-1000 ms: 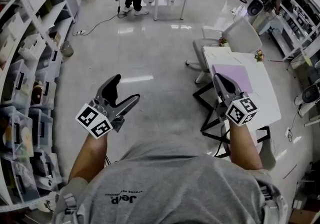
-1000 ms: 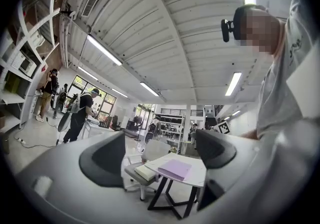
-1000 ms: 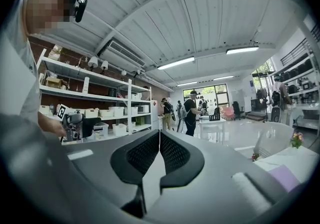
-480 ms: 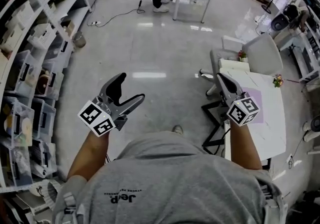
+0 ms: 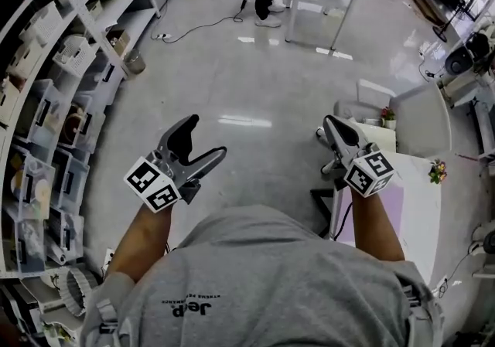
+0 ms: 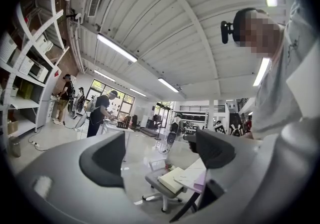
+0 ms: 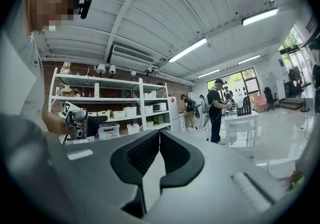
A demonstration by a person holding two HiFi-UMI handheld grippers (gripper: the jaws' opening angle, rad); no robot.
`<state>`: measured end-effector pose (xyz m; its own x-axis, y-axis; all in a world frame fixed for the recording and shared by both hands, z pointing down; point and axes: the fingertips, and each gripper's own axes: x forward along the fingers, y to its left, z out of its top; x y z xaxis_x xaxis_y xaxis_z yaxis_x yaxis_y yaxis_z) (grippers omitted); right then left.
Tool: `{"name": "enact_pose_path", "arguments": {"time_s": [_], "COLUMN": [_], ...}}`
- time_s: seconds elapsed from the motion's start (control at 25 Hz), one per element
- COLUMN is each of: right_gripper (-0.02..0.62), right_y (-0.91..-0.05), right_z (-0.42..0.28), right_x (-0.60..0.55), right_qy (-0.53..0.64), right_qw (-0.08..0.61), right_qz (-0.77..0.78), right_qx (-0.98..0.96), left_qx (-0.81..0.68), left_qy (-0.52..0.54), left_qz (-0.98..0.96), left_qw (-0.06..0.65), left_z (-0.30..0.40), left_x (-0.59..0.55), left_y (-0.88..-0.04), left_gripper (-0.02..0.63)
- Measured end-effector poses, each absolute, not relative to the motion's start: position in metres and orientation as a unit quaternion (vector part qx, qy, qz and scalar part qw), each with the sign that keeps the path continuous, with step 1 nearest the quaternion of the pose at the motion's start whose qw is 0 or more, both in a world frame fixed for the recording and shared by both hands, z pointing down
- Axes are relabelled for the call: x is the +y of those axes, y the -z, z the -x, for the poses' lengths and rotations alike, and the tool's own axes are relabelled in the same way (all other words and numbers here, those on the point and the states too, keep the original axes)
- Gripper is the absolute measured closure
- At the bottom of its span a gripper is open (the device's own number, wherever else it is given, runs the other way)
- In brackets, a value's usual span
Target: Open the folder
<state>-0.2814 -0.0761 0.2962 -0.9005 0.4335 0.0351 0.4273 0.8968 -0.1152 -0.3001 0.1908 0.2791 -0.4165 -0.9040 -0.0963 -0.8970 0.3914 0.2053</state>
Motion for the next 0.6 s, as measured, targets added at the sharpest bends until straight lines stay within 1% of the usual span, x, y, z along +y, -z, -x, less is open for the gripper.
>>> {"name": "enact_pose_path", "arguments": {"time_s": [0.2,0.32,0.48,0.6], "right_gripper": [0.589,0.589,0.589,0.589], "right_y": [-0.303,-0.305,-0.309,-0.311], "right_z": [0.306,0.312,0.279,0.249], "right_x": [-0.082,-0.089,-0.118,-0.147], "right_qy": [-0.046,-0.044,-0.049,-0.05], "right_qw": [0.031,0.032,0.033,0.033], "right_qz": [0.192,0.148,0.055,-0.002], "right_qx": [-0.98,-0.987,-0.997,-0.998], "left_qx": [-0.819,-0.793,-0.726,-0.679], "left_qy": [0.106,0.089,0.063,0.044], "left_qz": [-0.564,-0.602,-0.683,-0.731], "left_qw": [0.023,0.031,0.044,0.048], "left_z": [0.348,0.373,0.383,0.373], "left_x": [0.185,0.17,0.118,0.067], "left_y": [-0.285,-0.294,-0.303,-0.312], "left_gripper": [0.135,0.135,0.135,0.135]}}
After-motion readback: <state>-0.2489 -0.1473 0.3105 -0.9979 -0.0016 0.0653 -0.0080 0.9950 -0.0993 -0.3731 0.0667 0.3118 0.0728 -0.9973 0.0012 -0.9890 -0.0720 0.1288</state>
